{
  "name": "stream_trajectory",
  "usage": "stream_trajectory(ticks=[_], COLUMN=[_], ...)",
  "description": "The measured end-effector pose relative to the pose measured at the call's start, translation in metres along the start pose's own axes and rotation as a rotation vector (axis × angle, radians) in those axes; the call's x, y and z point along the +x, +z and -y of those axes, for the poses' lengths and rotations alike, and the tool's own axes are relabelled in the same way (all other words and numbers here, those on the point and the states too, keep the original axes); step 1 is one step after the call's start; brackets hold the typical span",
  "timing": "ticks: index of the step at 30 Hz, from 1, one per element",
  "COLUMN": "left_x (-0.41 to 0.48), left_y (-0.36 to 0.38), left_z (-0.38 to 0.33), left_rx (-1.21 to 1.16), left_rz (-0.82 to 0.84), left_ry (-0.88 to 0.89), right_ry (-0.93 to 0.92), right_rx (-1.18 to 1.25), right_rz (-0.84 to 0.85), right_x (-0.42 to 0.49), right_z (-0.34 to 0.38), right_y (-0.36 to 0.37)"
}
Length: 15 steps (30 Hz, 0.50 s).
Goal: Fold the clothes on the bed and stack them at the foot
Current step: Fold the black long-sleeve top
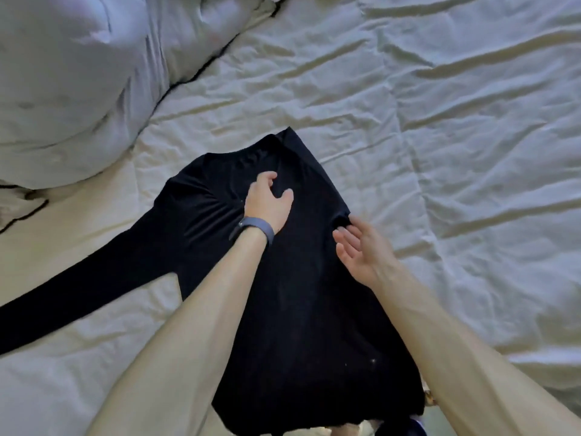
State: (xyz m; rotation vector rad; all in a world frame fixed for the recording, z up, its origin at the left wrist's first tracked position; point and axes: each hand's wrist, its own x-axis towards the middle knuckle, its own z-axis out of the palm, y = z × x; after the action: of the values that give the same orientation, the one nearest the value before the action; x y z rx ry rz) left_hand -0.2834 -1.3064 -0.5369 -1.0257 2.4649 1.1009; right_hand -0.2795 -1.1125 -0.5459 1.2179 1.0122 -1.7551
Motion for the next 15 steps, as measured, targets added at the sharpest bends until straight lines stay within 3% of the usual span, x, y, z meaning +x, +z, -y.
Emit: stream_trajectory(ticks=[4,10,15], left_x=[0.069,0.108,0.121], left_y=[0.001,-0.006,-0.003], left_z=[-0.041,-0.054,-0.079], left_rx=[0.076,0.288,0.053], left_rz=[-0.015,0.152,0.19], left_ry=[-0.054,-0.169,-0.127], right_ry=[0.151,0.232,0.271], right_rx=[0.084,0.259,0.419], right_rz=[0.053,0.029,-0.007], right_x=[0.012,0.014,0.02], right_z=[0.004,0.009,0.017], right_y=[0.01,0.017,0.024])
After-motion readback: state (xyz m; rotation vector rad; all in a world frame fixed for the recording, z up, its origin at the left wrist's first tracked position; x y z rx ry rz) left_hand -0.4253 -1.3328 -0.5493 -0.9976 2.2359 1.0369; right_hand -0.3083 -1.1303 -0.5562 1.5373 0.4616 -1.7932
